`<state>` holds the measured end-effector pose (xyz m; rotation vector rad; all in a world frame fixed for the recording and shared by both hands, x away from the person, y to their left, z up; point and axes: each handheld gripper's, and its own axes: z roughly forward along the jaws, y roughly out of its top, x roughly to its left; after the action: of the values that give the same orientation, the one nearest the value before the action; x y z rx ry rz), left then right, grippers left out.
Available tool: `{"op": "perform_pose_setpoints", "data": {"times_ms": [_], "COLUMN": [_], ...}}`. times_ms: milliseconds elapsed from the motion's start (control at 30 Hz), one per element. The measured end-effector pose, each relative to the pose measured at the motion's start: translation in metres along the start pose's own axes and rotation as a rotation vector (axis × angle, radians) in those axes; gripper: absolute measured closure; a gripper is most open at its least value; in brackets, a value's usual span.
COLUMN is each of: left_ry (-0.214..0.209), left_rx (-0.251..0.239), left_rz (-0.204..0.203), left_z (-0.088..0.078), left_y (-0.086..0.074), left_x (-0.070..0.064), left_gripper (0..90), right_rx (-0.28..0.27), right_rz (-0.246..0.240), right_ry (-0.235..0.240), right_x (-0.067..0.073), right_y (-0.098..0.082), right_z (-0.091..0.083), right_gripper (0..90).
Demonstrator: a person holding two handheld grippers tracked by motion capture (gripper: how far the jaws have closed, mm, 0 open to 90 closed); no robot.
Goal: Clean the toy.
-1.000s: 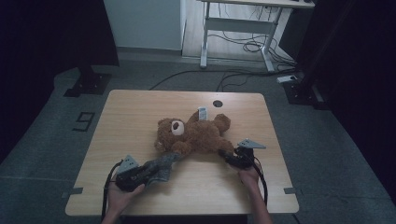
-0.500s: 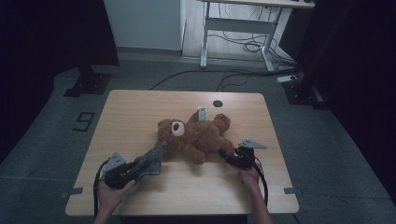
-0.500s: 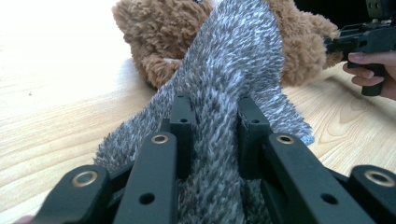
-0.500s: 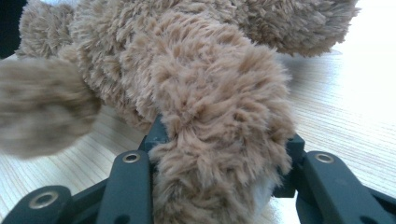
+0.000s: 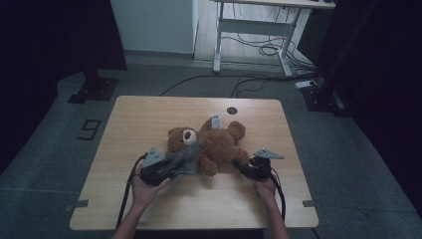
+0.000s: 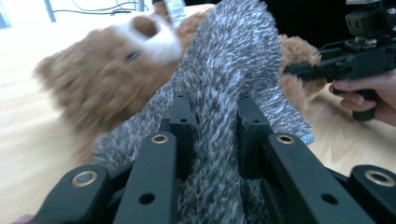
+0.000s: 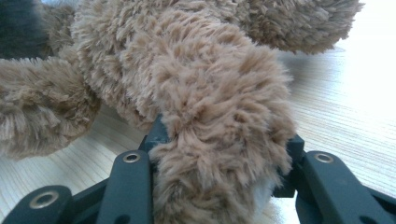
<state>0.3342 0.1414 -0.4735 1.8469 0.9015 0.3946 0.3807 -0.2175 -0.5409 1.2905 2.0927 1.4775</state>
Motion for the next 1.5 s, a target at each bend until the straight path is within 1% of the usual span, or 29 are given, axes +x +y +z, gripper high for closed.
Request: {"op": "perform_pose_setpoints", "data": {"times_ms": [100,133,167,267,333,400,433,467,500,533,567,600,633,667,733,767,833,933,1000,1033,1100,1133,1200,1267,1300,1333,1400,1433,1500], "left_ry": [0.001,0.004,0.017,0.023,0.029,0.038,0.055,0.061,0.061,0.08,0.088,0.088,0.105,0.105,0.121,0.128,0.14,0.144,0.134,0.134,0.102,0.088,0.074,0.05,0.033,0.022,-0.001,-0.001,-0.034], "left_rx": [0.035,0.048,0.075,0.081,0.077,0.075,0.073,0.071,0.071,0.074,0.078,0.078,0.08,0.08,0.085,0.087,0.091,0.09,0.076,0.076,0.055,0.049,0.045,0.043,0.048,0.049,0.051,0.051,0.055], "left_rz": [0.008,0.012,0.014,0.003,-0.029,-0.033,-0.038,-0.04,-0.04,-0.037,-0.038,-0.038,-0.042,-0.042,-0.06,-0.076,-0.091,-0.092,-0.085,-0.085,-0.083,-0.073,-0.055,-0.039,-0.017,-0.007,0.014,0.014,0.033], "left_z": [0.026,0.031,0.041,0.044,0.04,0.037,0.03,0.026,0.026,0.018,0.015,0.015,0.007,0.007,0.001,-0.003,-0.008,-0.009,-0.01,-0.01,-0.009,-0.006,-0.001,0.007,0.018,0.023,0.035,0.035,0.047], "left_y": [0.009,0.009,0.008,0.004,-0.002,-0.003,-0.005,-0.006,-0.006,-0.009,-0.01,-0.01,-0.014,-0.014,-0.019,-0.022,-0.027,-0.027,-0.02,-0.02,-0.011,-0.005,0.005,0.015,0.026,0.031,0.04,0.04,0.048], "left_x": [-0.004,-0.005,-0.005,-0.003,0.005,0.007,0.013,0.015,0.015,0.021,0.024,0.024,0.032,0.032,0.04,0.044,0.05,0.051,0.046,0.046,0.04,0.036,0.029,0.02,0.01,0.005,-0.007,-0.007,-0.02], "left_gripper": [72.1,72.1,72.0,72.1,72.2,72.2,72.2,72.3,72.3,72.2,72.2,72.2,72.2,72.2,72.2,72.2,72.3,72.3,72.4,72.5,72.4,72.4,72.4,72.5,72.5,72.5,72.6,72.5,72.6], "right_rx": [-0.001,-0.001,-0.001,0.004,0.007,0.006,0.006,0.007,0.007,0.009,0.009,0.009,0.007,0.006,0.006,0.007,0.006,0.008,0.007,0.007,0.006,0.004,0.005,0.005,0.005,0.005,0.004,0.004,0.003], "right_rz": [0.003,0.003,0.004,-0.005,-0.011,-0.01,-0.01,-0.012,-0.012,-0.017,-0.017,-0.017,-0.014,-0.012,-0.011,-0.011,-0.013,-0.013,-0.009,-0.008,-0.004,0.001,0.0,0.0,0.0,-0.001,0.0,0.0,0.002], "right_ry": [0.003,0.003,0.004,0.006,0.018,0.021,0.023,0.023,0.023,0.024,0.025,0.025,0.03,0.031,0.033,0.035,0.037,0.037,0.037,0.037,0.037,0.039,0.038,0.038,0.038,0.038,0.037,0.038,0.038], "right_x": [0.0,0.0,0.0,0.0,-0.001,-0.002,-0.002,-0.002,-0.002,-0.003,-0.003,-0.003,-0.004,-0.004,-0.004,-0.005,-0.005,-0.005,-0.005,-0.005,-0.005,-0.005,-0.005,-0.004,-0.004,-0.004,-0.004,-0.004,-0.004], "right_y": [0.0,0.0,0.0,0.0,0.0,-0.001,-0.001,-0.001,-0.001,0.0,0.0,0.0,0.0,-0.001,-0.001,-0.001,-0.001,-0.001,-0.001,-0.001,-0.001,-0.001,-0.001,-0.001,-0.001,-0.001,-0.001,-0.002,-0.002], "right_z": [0.0,0.0,0.0,-0.001,-0.001,-0.001,-0.001,-0.001,-0.001,-0.002,-0.002,-0.002,-0.001,-0.001,-0.001,-0.001,-0.001,-0.001,-0.001,0.0,0.0,0.0,0.0,0.0,0.0,0.0,0.0,0.0,0.001], "right_gripper": [54.8,54.8,55.4,56.0,56.6,56.6,56.7,56.7,56.7,56.6,56.6,56.6,56.5,56.5,56.6,56.6,56.5,56.6,56.6,56.6,56.6,56.6,56.6,56.6,56.6,56.6,56.6,56.6,56.6]}}
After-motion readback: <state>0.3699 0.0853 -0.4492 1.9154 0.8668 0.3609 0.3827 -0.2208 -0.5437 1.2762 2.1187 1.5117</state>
